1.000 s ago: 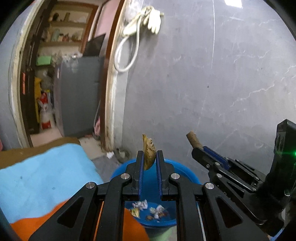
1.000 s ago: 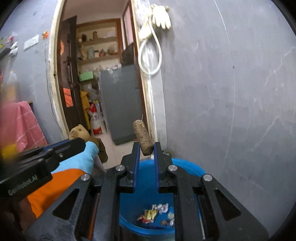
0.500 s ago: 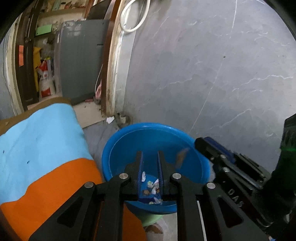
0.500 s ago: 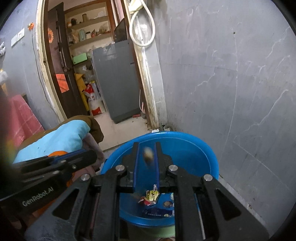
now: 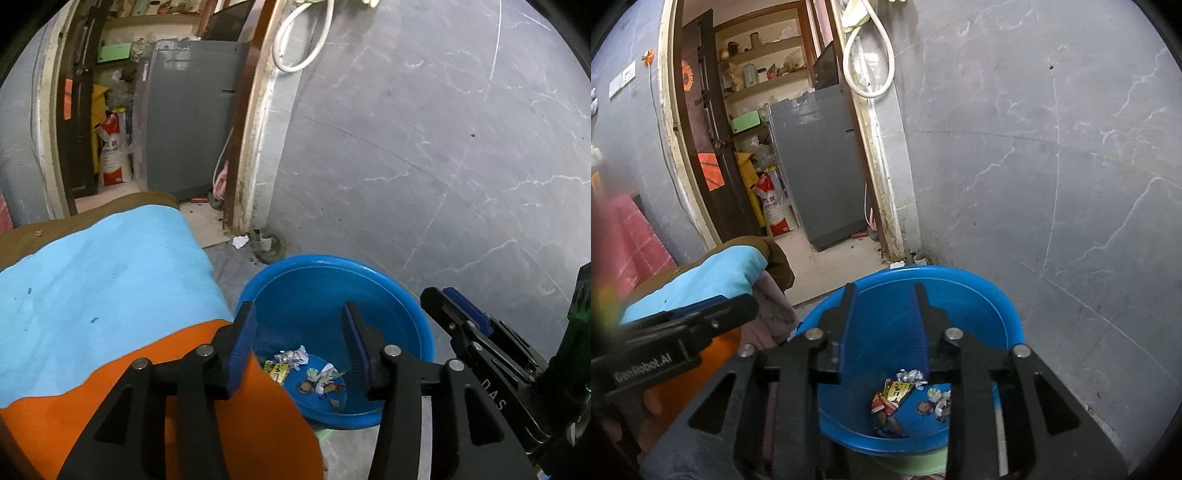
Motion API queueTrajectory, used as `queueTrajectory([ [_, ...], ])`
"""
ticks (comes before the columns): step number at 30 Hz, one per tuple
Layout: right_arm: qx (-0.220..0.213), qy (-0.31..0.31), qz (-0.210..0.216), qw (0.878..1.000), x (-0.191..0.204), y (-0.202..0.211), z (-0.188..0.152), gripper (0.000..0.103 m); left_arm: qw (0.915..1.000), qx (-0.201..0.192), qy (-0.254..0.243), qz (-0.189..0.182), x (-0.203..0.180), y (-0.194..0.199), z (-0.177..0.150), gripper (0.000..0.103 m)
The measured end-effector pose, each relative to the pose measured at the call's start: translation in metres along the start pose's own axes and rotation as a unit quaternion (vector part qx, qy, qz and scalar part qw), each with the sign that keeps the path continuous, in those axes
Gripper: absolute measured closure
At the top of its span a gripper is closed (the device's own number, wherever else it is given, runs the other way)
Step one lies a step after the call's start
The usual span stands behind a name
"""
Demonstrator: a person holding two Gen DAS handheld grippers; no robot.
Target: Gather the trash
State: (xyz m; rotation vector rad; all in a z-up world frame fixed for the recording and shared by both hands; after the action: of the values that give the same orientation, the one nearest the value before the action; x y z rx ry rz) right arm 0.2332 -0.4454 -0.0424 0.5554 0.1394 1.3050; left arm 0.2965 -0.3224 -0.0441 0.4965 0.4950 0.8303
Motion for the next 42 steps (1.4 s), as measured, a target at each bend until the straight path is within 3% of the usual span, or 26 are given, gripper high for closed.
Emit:
queueTrajectory([
  [7, -0.010, 0.000, -0.007, 1.000, 0.000, 0.001, 0.002, 0.048, 0.9997, -0.011, 0.004, 0.021, 0.010, 0.009, 0.003, 0.048],
  [12, -0.021, 0.003, -0.011, 1.000, 0.000, 0.004, 0.005, 0.027, 0.9969, -0.046, -0.001, 0.064, 0.020, 0.024, 0.007, 0.013],
  [15, -0.029, 0.006, -0.014, 0.999, 0.002, 0.007, 0.007, 0.017, 0.9941, -0.073, 0.007, 0.080, 0.027, 0.036, 0.009, 0.006],
  [21, -0.048, 0.016, -0.020, 0.999, 0.008, 0.019, 0.012, 0.000, 0.9900, -0.099, 0.027, 0.097, 0.045, 0.060, 0.006, 0.005],
  [29, -0.096, 0.027, -0.012, 0.995, 0.022, 0.056, 0.021, 0.000, 0.9810, -0.151, 0.037, 0.116, 0.063, 0.113, 0.000, 0.002],
  [42, -0.150, 0.052, 0.010, 0.987, 0.053, 0.123, 0.006, 0.000, 0.9705, -0.195, 0.036, 0.137, 0.063, 0.190, -0.027, 0.001],
])
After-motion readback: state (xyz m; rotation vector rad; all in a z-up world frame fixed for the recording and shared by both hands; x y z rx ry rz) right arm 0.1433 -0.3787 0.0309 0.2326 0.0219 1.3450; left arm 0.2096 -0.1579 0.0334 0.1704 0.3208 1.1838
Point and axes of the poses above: each gripper's, at about its wrist camera, not at the fingertips, and y roughly against the way its jaws point, x to its left, z to its top, the point moved 6 cm from there along -y, roughly the way its jaws point, and after that the axes turned 2 degrees about -x, right-handed, at the moved point
